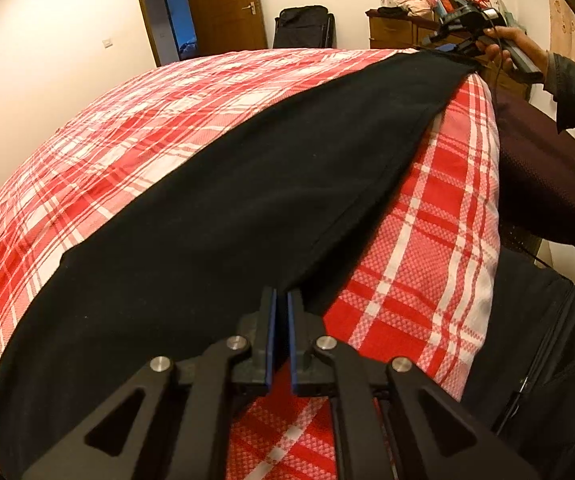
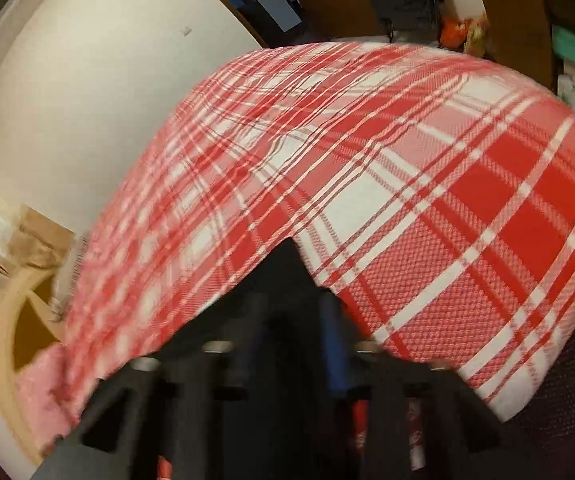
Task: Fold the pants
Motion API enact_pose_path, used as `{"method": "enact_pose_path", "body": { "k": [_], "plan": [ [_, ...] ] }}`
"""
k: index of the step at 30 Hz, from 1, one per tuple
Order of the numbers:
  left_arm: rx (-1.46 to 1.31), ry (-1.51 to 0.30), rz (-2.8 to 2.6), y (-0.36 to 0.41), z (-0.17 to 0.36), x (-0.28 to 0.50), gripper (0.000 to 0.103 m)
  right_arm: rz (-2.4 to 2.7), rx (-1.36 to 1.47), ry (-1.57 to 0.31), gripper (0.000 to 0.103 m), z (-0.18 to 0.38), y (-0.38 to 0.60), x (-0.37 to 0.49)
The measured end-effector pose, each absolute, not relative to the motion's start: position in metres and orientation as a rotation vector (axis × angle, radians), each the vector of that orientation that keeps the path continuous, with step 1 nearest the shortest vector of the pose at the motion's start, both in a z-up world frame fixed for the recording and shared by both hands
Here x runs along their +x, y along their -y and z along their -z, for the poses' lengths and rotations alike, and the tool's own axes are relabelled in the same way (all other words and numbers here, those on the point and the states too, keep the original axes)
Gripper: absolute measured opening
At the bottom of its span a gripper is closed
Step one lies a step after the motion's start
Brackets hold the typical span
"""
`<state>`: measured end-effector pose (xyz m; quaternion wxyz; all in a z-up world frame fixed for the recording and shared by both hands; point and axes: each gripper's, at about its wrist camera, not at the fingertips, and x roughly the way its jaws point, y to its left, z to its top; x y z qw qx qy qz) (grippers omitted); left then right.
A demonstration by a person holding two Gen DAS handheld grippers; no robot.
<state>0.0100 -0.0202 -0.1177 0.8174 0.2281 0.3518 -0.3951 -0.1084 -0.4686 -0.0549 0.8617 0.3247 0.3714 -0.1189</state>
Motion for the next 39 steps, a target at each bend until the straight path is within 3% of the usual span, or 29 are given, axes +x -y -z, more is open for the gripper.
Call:
{"method": "enact_pose_path", "body": {
  "k": [2,12,26,30,34,35,37,38,39],
  "plan": [
    [0.488,-0.748,0.845,0.020,0.118,0.010,0.006,0.245,0.647,-0.776,0.003,0.050,0.465,-0.104],
    [0.472,-0.751,0.844,0.017,0.118,0.009,0.006,0.244,0.542,-0.708,0.002,0.009,0.458,-0.068],
    [0.465,-0.745,0.817,0.016,0.117,0.006,0.006,0.363,0.547,-0.832,0.002,0.055,0.492,-0.064],
    [0.457,-0.715,0.798,0.012,0.102,0.007,0.012,0.378,0.497,-0.777,0.003,0.034,0.474,-0.076],
    [0.392,-0.668,0.761,-0.006,0.071,0.018,0.012,0.284,0.424,-0.750,0.004,0.011,0.434,-0.067],
    [0.379,-0.667,0.751,-0.009,0.068,0.023,0.013,0.237,0.407,-0.764,0.007,0.010,0.422,-0.060],
    [0.378,-0.672,0.712,-0.010,0.063,0.037,0.022,0.126,0.364,-0.813,0.035,0.013,0.392,-0.040],
    [0.374,-0.670,0.688,-0.010,0.060,0.043,0.025,0.092,0.357,-0.820,0.054,0.015,0.383,-0.034],
    [0.357,-0.667,0.680,-0.011,0.058,0.047,0.030,0.051,0.353,-0.820,0.056,0.018,0.370,-0.028]
  ]
}}
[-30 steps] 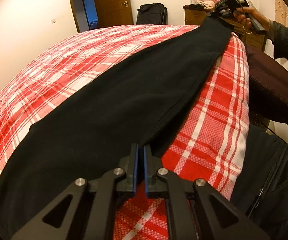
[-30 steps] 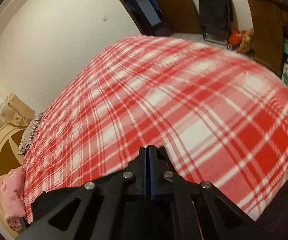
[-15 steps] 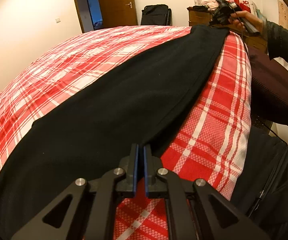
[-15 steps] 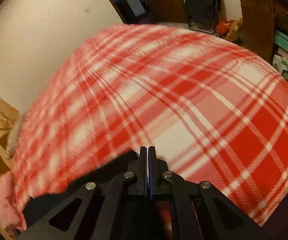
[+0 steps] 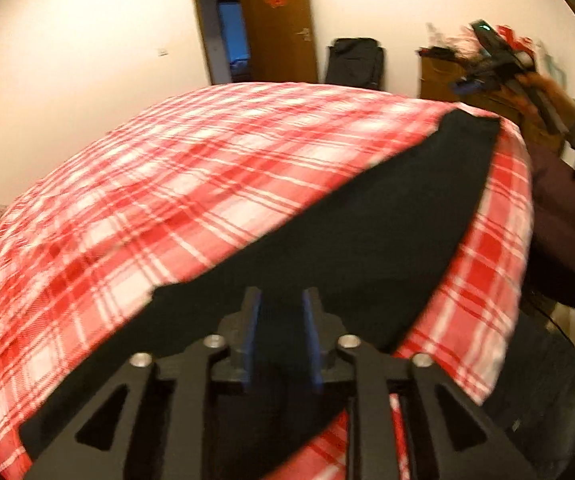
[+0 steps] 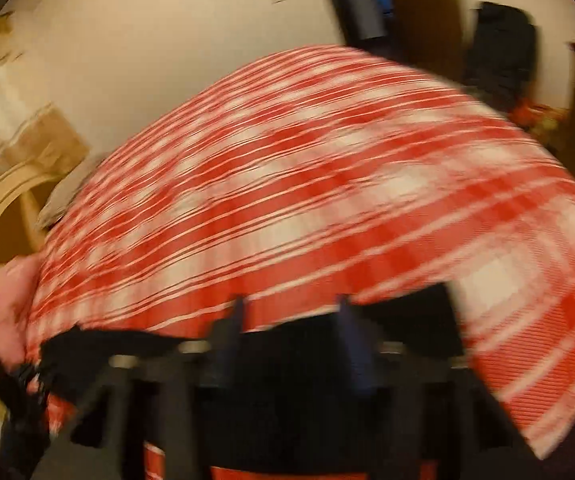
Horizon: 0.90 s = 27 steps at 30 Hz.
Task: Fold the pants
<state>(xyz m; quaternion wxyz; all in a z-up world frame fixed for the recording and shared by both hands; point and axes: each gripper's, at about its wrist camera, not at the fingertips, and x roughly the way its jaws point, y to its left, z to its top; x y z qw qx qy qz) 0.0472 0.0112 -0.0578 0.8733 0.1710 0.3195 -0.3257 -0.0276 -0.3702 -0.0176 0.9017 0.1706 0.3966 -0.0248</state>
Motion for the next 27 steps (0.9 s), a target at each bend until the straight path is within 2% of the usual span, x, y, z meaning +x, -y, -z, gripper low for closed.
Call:
{"method": "enact_pose_path", "body": {
  "k": [2,9,16,17,18,21,27],
  "plan": [
    [0.308,-0.675,0.696,-0.012,0.055,0.054,0.037,-0.021,0.319,-0.841,0.056,0.024,0.347,-0.014],
    [0.321,-0.722,0.714,0.012,0.073,0.060,0.038,-0.241,0.134,-1.009,0.056,0.062,0.258,0.034],
    [0.281,-0.775,0.722,0.010,0.089,0.059,0.038,-0.323,-0.055,-1.117,0.055,0.099,0.212,0.059],
    [0.277,-0.783,0.722,0.009,0.091,0.060,0.038,-0.326,-0.076,-1.124,0.049,0.102,0.209,0.060],
    [0.275,-0.789,0.722,0.008,0.094,0.061,0.038,-0.325,-0.111,-1.123,0.032,0.104,0.203,0.061],
    [0.266,-0.809,0.722,0.007,0.101,0.063,0.038,-0.325,-0.190,-1.111,0.009,0.105,0.188,0.063],
    [0.259,-0.831,0.726,0.007,0.108,0.059,0.038,-0.333,-0.266,-1.091,0.001,0.104,0.164,0.068]
  ]
}}
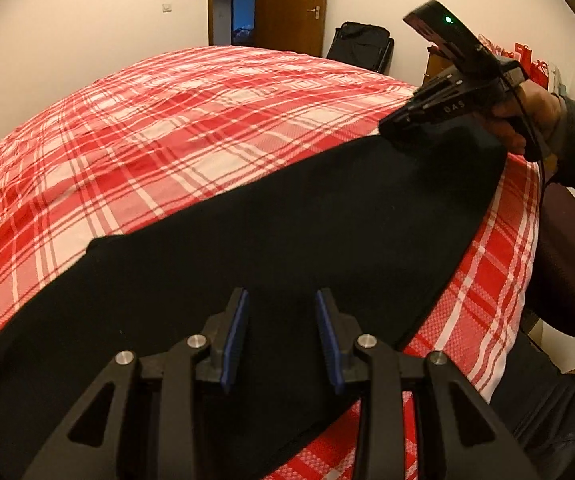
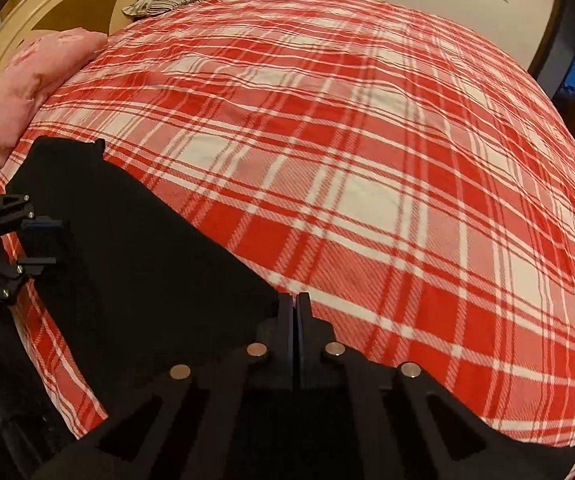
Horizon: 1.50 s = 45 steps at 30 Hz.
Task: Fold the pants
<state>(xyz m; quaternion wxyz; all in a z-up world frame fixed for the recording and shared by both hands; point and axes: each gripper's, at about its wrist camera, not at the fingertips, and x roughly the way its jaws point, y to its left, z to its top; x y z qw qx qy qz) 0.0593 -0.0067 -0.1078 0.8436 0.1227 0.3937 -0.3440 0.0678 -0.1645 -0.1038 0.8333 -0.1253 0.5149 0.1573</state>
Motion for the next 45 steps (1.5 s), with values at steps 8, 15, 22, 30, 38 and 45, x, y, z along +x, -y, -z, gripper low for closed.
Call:
{"method": "enact_pose_path", "body": {
  "k": [8,15,22,30,38,45],
  "plan": [
    [0.254,-0.832,0.717,0.003,0.108,0.058,0.038,-0.347,-0.244,-1.110,0.003,0.103,0.168,0.070],
    [0.224,-0.826,0.695,-0.003,0.106,0.062,0.043,-0.389,-0.242,-1.107,0.041,0.101,0.170,0.067],
    [0.215,-0.813,0.680,-0.006,0.104,0.062,0.057,-0.385,-0.285,-1.138,0.040,0.114,0.163,0.073],
    [0.183,-0.836,0.659,-0.015,0.108,0.067,0.062,-0.388,-0.394,-1.008,0.005,0.100,0.142,0.064],
    [0.192,-0.843,0.674,-0.011,0.109,0.065,0.064,-0.300,-0.440,-0.980,0.007,0.111,0.133,0.070],
    [0.198,-0.811,0.743,-0.003,0.102,0.052,0.068,-0.226,-0.372,-0.981,0.008,0.099,0.169,0.038]
  ]
}}
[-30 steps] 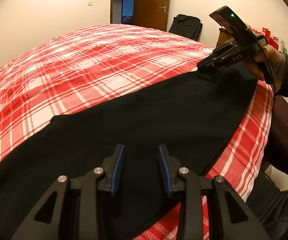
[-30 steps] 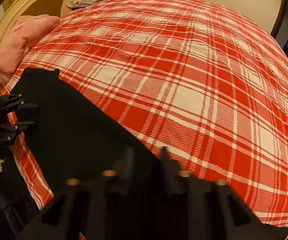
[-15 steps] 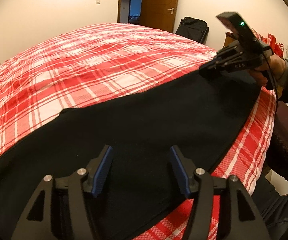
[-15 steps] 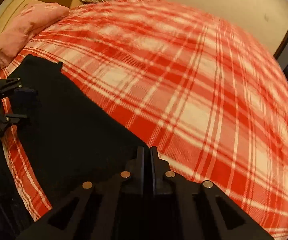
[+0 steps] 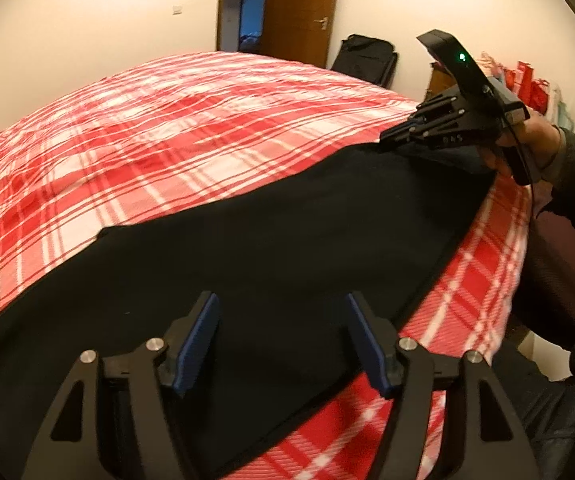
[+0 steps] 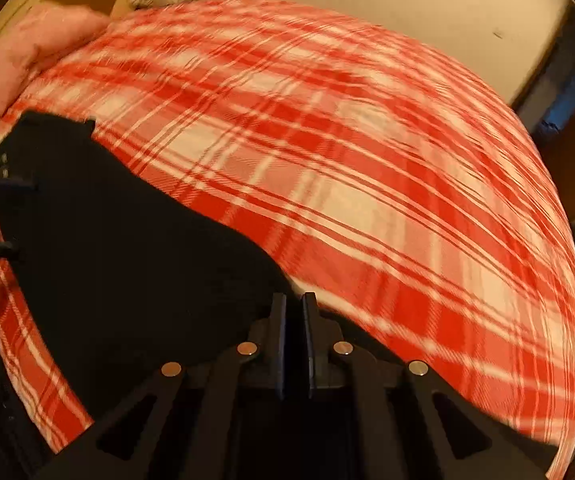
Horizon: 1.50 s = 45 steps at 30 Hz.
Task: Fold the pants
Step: 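Open both tools and smooth the folded pants flat on the bed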
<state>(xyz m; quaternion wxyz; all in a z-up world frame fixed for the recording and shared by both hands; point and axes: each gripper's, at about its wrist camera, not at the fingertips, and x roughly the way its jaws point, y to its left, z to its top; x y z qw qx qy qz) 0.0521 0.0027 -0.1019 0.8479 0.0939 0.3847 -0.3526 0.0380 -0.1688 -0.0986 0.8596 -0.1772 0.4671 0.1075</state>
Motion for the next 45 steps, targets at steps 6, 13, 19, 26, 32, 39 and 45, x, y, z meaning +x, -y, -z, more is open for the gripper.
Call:
{"method": "enact_pose_path", "body": {
  "k": [6,13,19,26,32,39,45],
  "plan": [
    [0.271,-0.779,0.869,0.039,0.097,0.040,0.068,-0.063,-0.140,-0.901,0.012,0.062,0.245,-0.020],
    [0.375,-0.712,0.995,0.094,0.085,0.024,0.066,0.085,0.137,-0.840,0.044,0.047,0.311,-0.089],
    [0.486,-0.724,0.981,0.125,0.098,0.020,0.048,-0.092,0.141,-0.843,0.044,0.055,0.265,-0.090],
    [0.459,-0.803,0.999,0.117,0.105,0.022,0.032,-0.241,-0.123,-0.929,0.044,0.091,0.186,-0.059],
    [0.383,-0.830,1.003,0.104,0.105,0.027,0.017,-0.184,-0.307,-0.908,0.038,0.103,0.171,-0.062],
    [0.392,-0.804,1.053,0.108,0.100,0.015,0.005,-0.165,-0.375,-0.909,0.006,0.099,0.170,-0.066],
    [0.396,-0.813,1.094,0.108,0.103,0.008,0.005,-0.176,-0.348,-0.928,0.005,0.103,0.174,-0.073]
  ]
}}
